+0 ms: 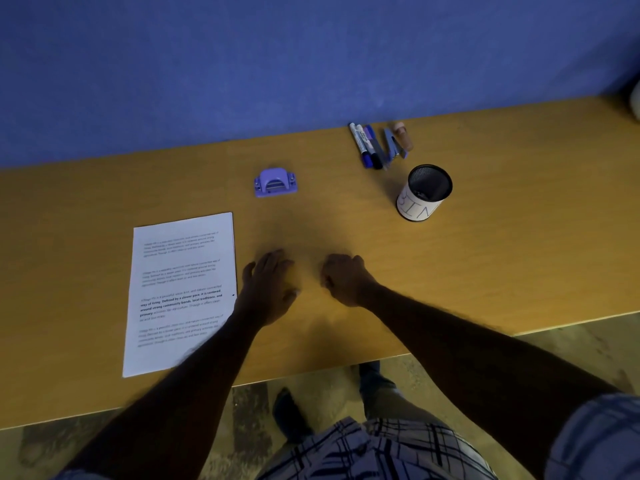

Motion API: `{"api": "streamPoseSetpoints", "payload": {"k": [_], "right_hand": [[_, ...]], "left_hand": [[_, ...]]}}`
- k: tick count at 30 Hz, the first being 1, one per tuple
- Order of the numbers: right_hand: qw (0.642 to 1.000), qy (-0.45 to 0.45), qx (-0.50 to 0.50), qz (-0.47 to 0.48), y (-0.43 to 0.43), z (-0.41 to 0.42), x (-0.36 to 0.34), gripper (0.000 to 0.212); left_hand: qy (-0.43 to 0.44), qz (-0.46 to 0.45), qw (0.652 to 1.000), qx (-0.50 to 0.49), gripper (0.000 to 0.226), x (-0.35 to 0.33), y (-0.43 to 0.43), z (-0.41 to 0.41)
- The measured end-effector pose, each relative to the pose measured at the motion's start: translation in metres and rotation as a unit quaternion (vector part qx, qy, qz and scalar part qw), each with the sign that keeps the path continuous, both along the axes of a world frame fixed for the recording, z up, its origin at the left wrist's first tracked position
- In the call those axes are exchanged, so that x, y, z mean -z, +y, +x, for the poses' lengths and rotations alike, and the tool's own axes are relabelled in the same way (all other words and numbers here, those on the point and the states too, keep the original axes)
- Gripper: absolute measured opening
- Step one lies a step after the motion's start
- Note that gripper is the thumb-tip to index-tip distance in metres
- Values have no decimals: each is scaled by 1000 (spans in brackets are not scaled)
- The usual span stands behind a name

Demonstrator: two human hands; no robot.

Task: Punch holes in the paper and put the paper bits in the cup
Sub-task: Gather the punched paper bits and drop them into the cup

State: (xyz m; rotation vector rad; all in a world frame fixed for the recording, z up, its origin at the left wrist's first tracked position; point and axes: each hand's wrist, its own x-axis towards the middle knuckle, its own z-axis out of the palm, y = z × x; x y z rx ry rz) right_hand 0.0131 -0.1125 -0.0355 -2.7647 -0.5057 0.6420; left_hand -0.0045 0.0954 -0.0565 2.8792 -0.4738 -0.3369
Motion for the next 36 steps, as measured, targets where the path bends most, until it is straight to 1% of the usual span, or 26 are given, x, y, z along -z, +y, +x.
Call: {"api": "streamPoseSetpoints", "payload": {"k": [2, 4, 7, 10, 13, 15, 16, 18, 21, 29, 36], "right_hand": [[1000, -1, -18, -20, -1, 2, 0, 15], [1000, 21, 1, -6, -5, 4, 0, 19], [991, 75, 81, 72, -21, 10, -2, 16], [975, 90, 140, 146, -38, 16, -4, 10], [967, 80, 162, 178, -49, 18, -6, 14], [966, 76, 164, 188, -54, 15, -4, 14], [965, 75, 164, 191, -56, 13, -3, 14], [963, 75, 164, 198, -60, 8, 0, 11], [961, 73, 165, 210, -65, 1, 5, 8], [961, 69, 161, 212, -74, -7, 10, 6], [964, 75, 161, 199, -75, -4, 11, 5]], "left_hand": [[-4, -2, 1000, 2, 60, -1, -1, 1], [-4, -4, 1000, 5, 59, -2, -3, 2], [-5, -14, 1000, 8, 57, -4, -6, 4], [-21, -28, 999, 13, 51, -5, -10, 7], [-32, -70, 997, 26, 33, -3, -18, 10], [-29, -70, 996, 57, 19, -2, -24, 12], [-22, -69, 995, 72, 16, -1, -28, 12], [-12, -83, 993, 80, 16, 1, -35, 11], [-15, -109, 992, 54, 16, 3, -45, 8], [11, -93, 995, 34, 12, 3, -56, 18], [40, -6, 996, 84, 20, 0, -66, 27]]}}
